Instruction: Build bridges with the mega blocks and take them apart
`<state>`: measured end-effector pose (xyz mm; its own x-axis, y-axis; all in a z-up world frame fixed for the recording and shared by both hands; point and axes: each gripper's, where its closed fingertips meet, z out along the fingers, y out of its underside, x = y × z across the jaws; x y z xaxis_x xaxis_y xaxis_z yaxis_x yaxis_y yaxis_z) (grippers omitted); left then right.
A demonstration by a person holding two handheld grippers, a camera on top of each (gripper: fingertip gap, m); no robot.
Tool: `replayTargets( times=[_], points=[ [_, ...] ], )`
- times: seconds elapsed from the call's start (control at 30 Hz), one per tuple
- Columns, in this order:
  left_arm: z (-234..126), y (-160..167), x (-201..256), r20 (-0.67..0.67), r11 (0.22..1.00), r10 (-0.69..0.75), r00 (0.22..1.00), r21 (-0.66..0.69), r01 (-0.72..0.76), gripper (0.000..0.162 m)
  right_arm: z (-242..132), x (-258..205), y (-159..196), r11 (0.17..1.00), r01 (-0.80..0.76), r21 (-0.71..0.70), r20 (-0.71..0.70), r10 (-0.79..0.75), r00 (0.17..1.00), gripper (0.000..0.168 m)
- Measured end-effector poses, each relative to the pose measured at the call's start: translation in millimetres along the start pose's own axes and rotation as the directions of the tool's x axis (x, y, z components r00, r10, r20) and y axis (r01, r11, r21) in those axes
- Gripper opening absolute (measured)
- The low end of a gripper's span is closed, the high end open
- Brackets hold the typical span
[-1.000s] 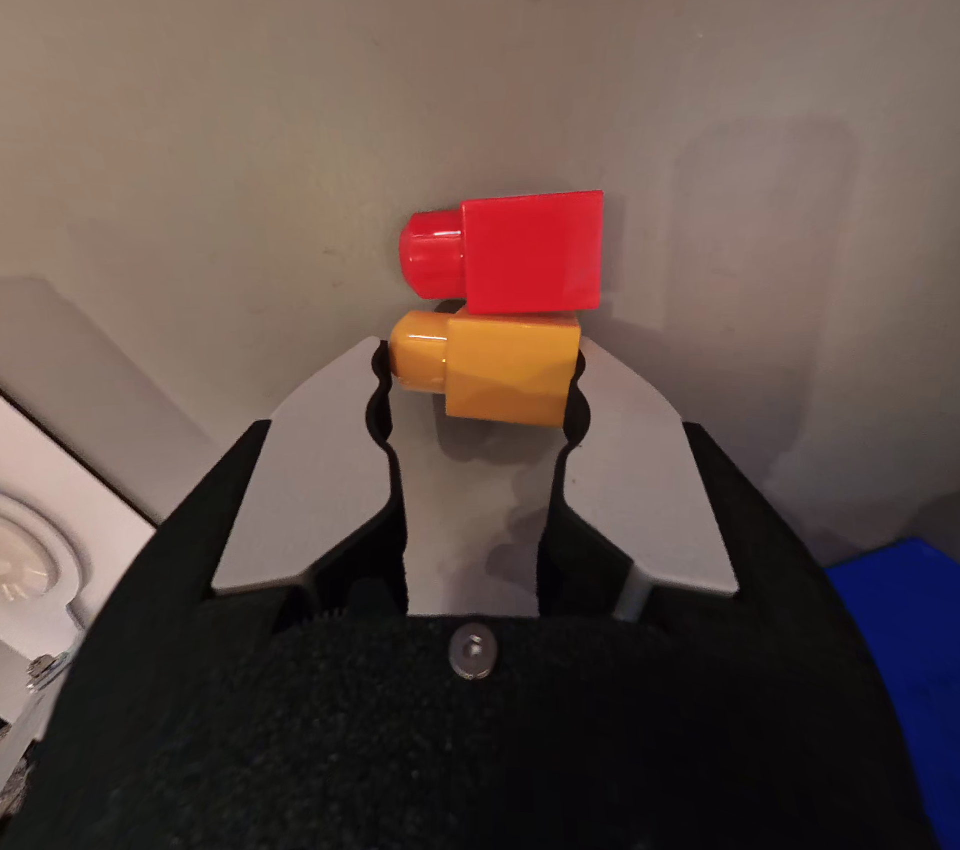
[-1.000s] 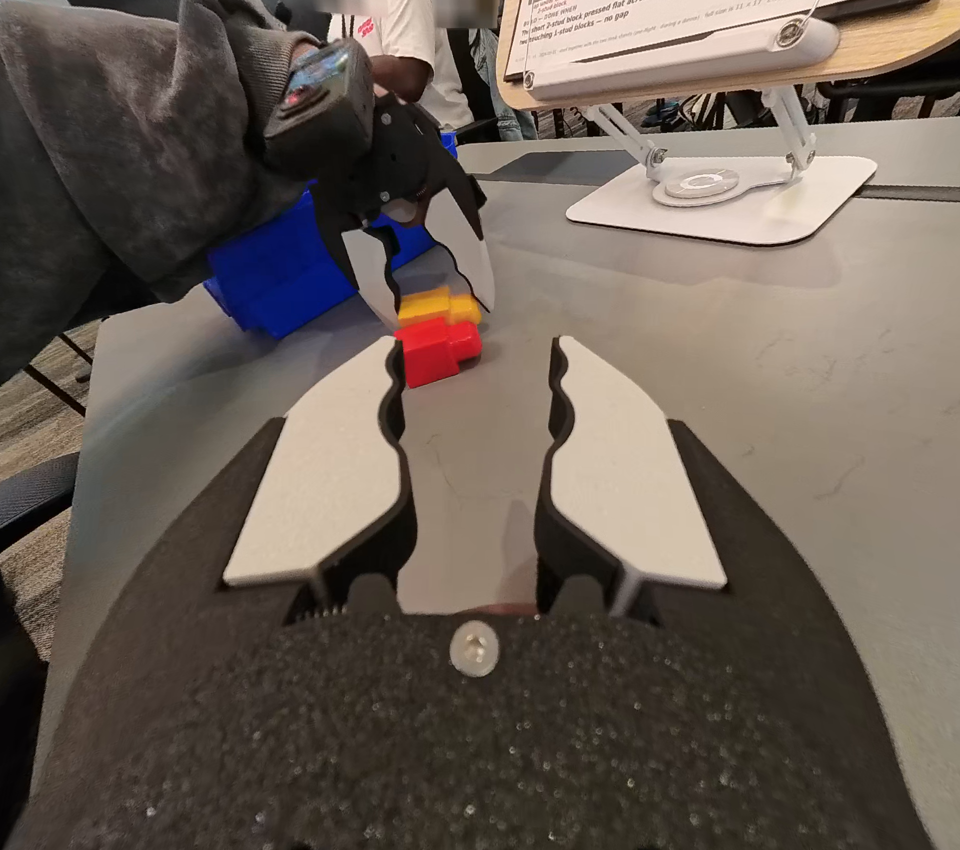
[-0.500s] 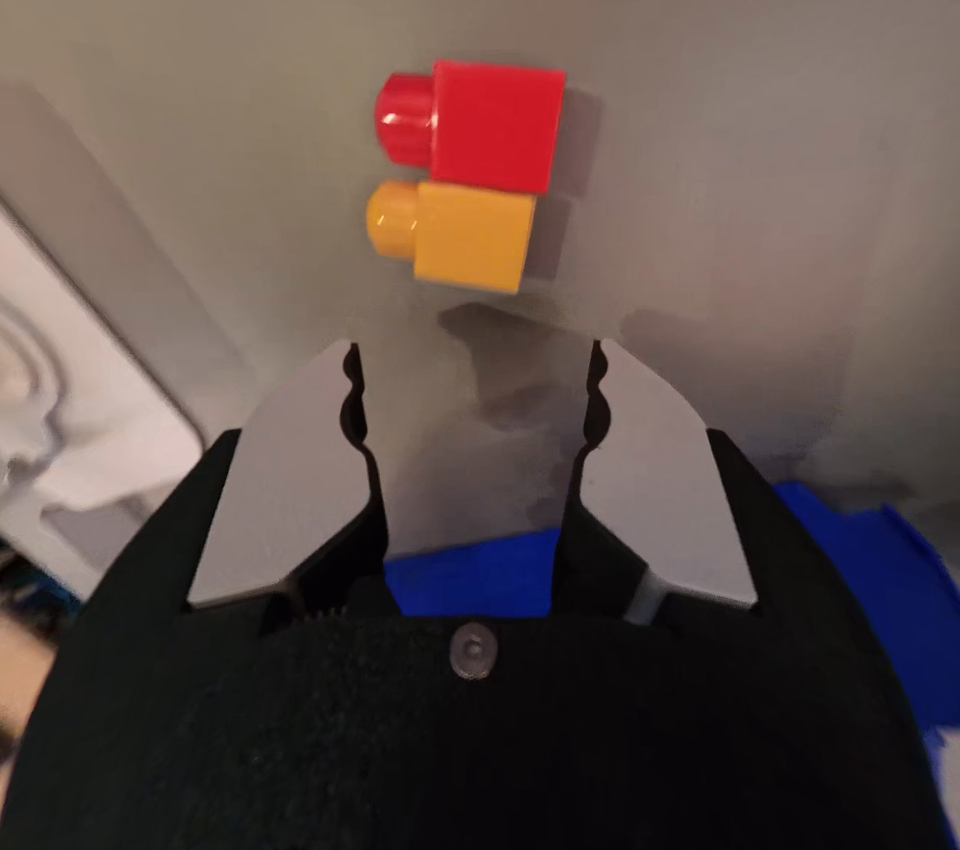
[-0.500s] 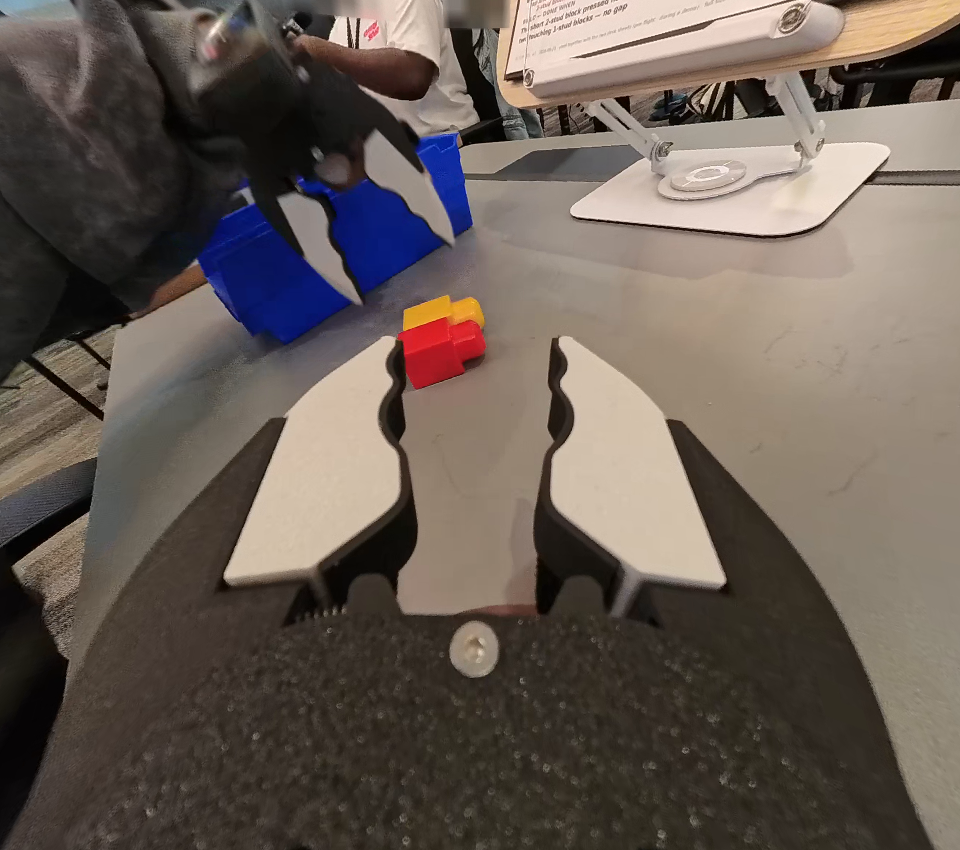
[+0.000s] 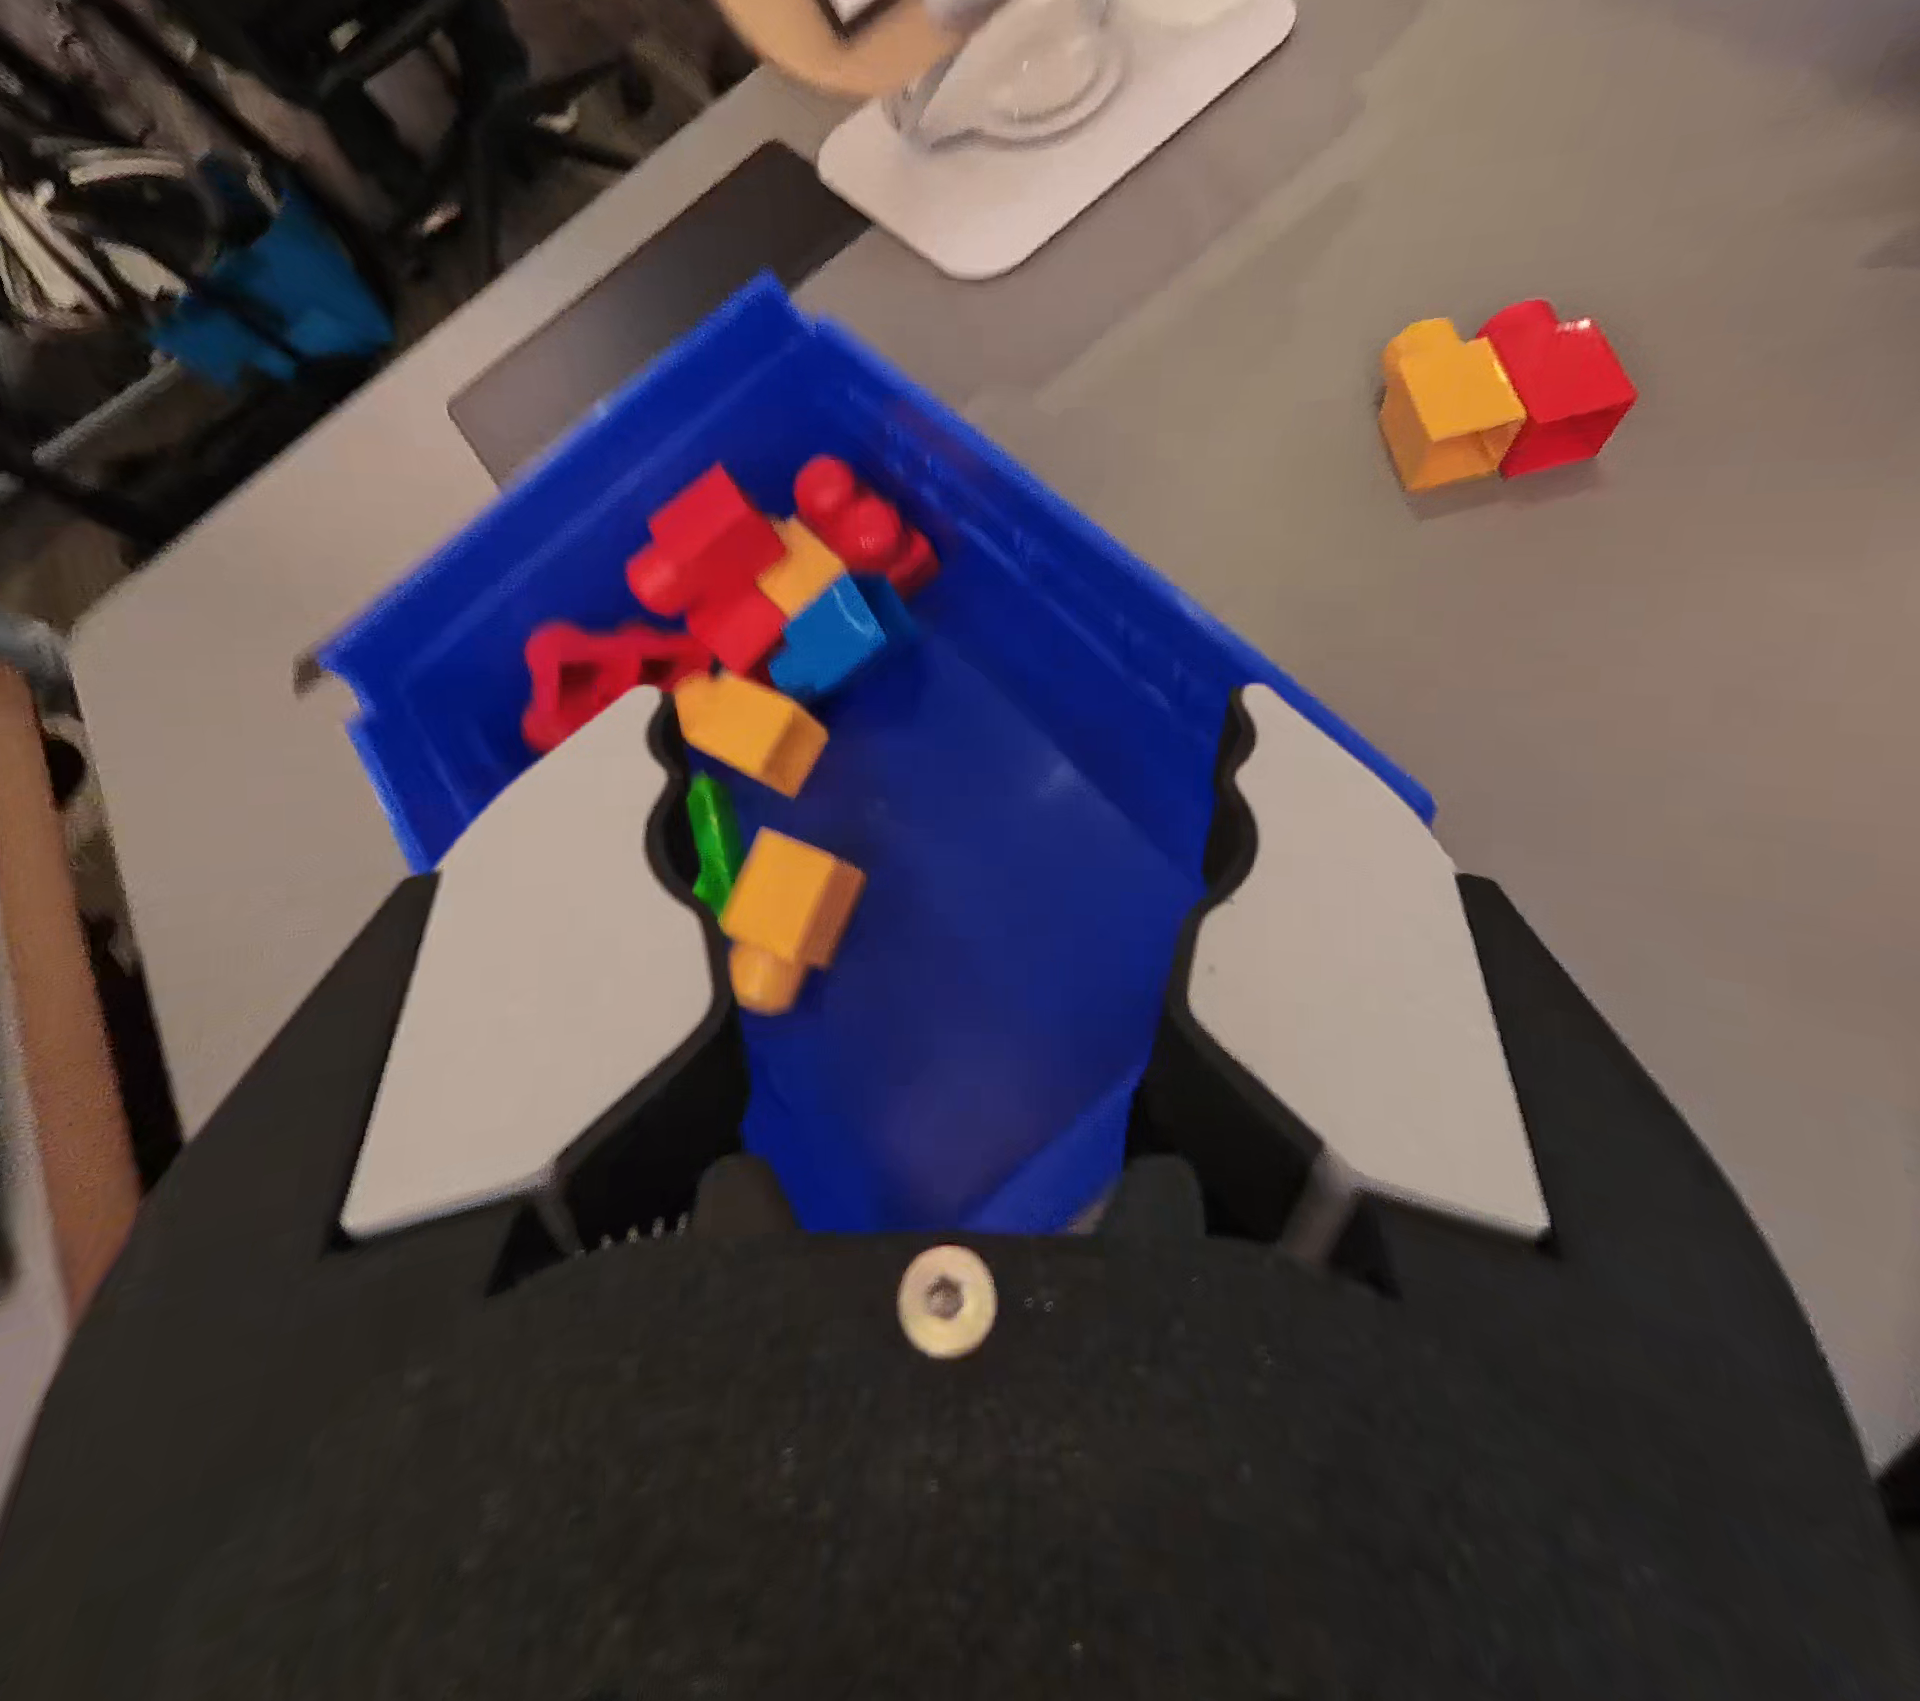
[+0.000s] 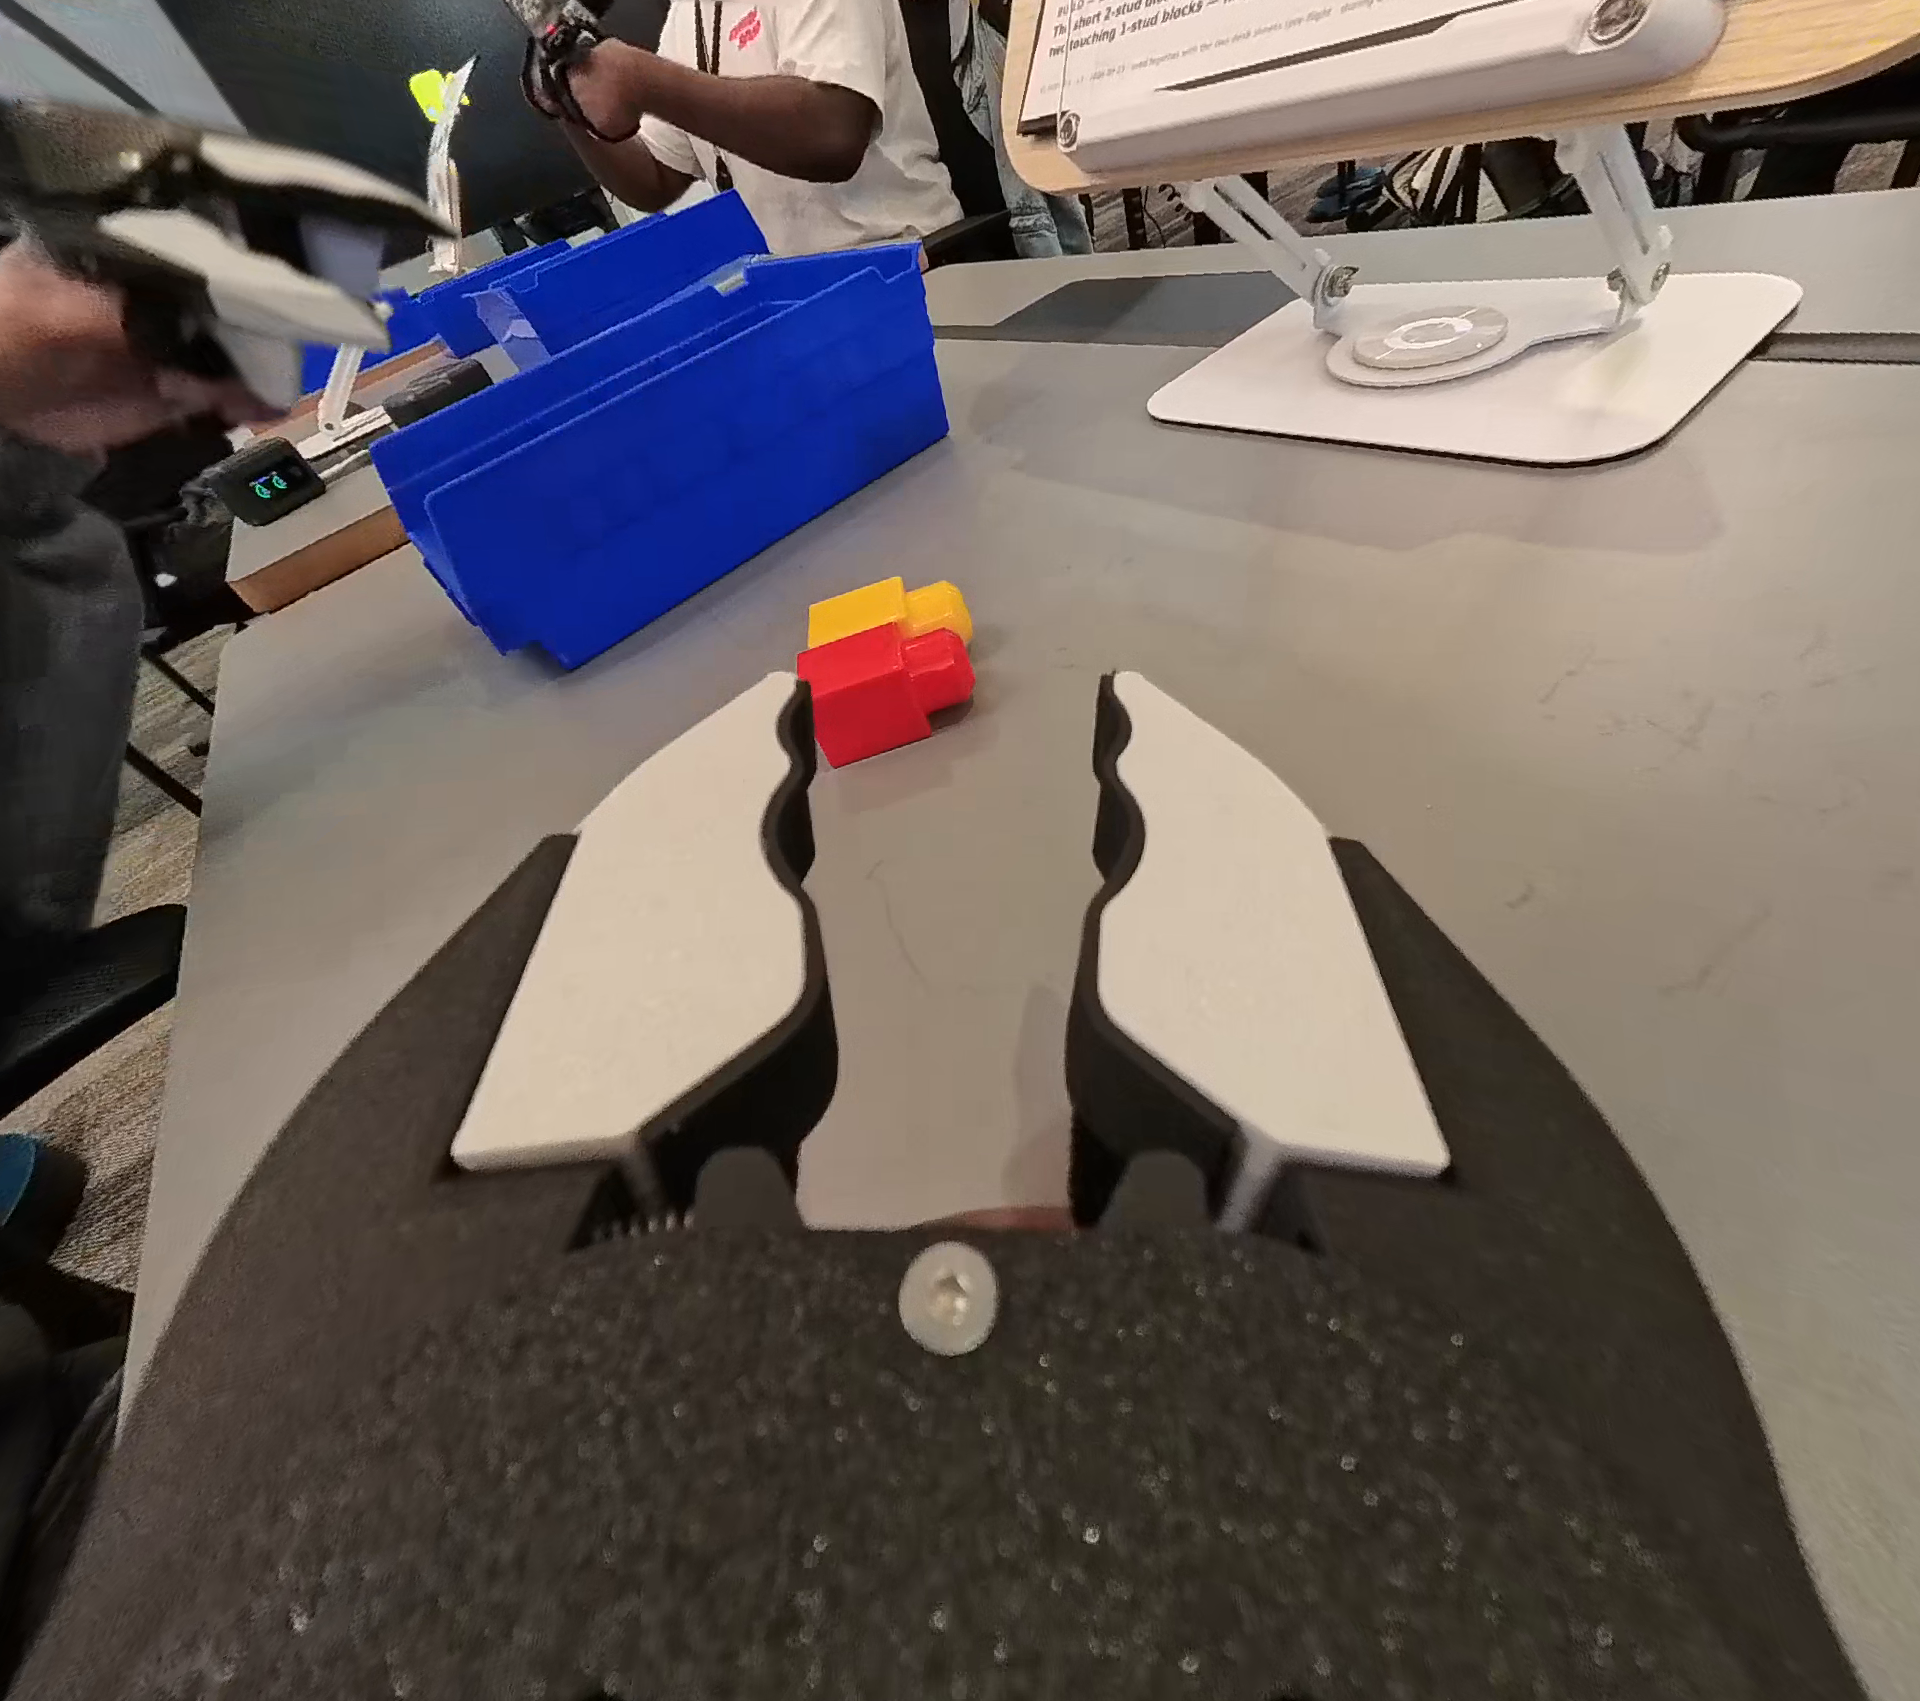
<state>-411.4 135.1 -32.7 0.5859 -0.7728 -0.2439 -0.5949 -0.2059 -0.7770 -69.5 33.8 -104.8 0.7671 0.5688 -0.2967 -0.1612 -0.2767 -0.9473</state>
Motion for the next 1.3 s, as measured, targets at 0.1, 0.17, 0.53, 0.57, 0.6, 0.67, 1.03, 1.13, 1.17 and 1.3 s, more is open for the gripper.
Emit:
replayTargets(
  times=[0.1, 0.17, 0.53, 0.57, 0.6, 0.67, 1.03, 1.13, 1.17, 1.3],
  points=[
    [-5, 35, 27, 0.004, 0.998, -0.059, 0.998, 0.014, 0.059, 0.093, 0, 0, 0, 1.000, -0.003, -0.002, 0.003, 0.003, 1.000, 0.051],
    [-3, 51, 47, -0.028, 0.997, -0.071, 0.997, -0.010, 0.071, 0.091, 0, 0, 1, 1.000, -0.005, -0.005, 0.005, 0.005, 1.000, 0.050],
    [48, 42, -3, -0.028, 0.974, 0.144, 0.989, -0.171, -0.146, 0.081, 1, 1, 2, 1.000, -0.014, -0.015, 0.006, 0.014, 1.000, 0.048],
    [57, 40, -16, -0.026, 0.968, 0.153, 0.988, -0.198, -0.155, 0.080, 1, 1, 2, 1.000, -0.016, -0.014, 0.006, 0.016, 1.000, 0.048],
    [67, 41, -31, -0.013, 0.958, 0.157, 0.987, -0.240, -0.156, 0.080, 1, 1, 1, 1.000, -0.019, -0.013, 0.005, 0.019, 1.000, 0.047],
    [83, 40, -64, 0.037, 0.941, 0.158, 0.987, -0.310, -0.139, 0.084, 1, 2, 2, 1.000, -0.025, -0.012, 0.005, 0.025, 1.000, 0.047],
    [152, 76, -152, 0.136, 0.801, 0.122, 0.983, -0.599, -0.016, 0.068, -1, 4, 0, 0.999, -0.053, 0.001, 0.016, 0.053, 0.998, 0.047],
    [158, 78, -145, 0.131, 0.795, 0.027, 0.991, -0.604, 0.058, 0.048, 0, 3, 1, 0.999, -0.050, -0.002, 0.021, 0.050, 0.999, 0.047],
    [159, 80, -145, 0.136, 0.786, 0.044, 0.990, -0.616, 0.050, 0.049, 0, 3, 1, 0.999, -0.049, -0.004, 0.022, 0.049, 0.999, 0.047],
    [154, 87, -147, 0.173, 0.758, 0.134, 0.976, -0.652, 0.011, 0.041, 0, 1, 1, 0.999, -0.051, -0.008, 0.028, 0.051, 0.998, 0.047]
  ],
)
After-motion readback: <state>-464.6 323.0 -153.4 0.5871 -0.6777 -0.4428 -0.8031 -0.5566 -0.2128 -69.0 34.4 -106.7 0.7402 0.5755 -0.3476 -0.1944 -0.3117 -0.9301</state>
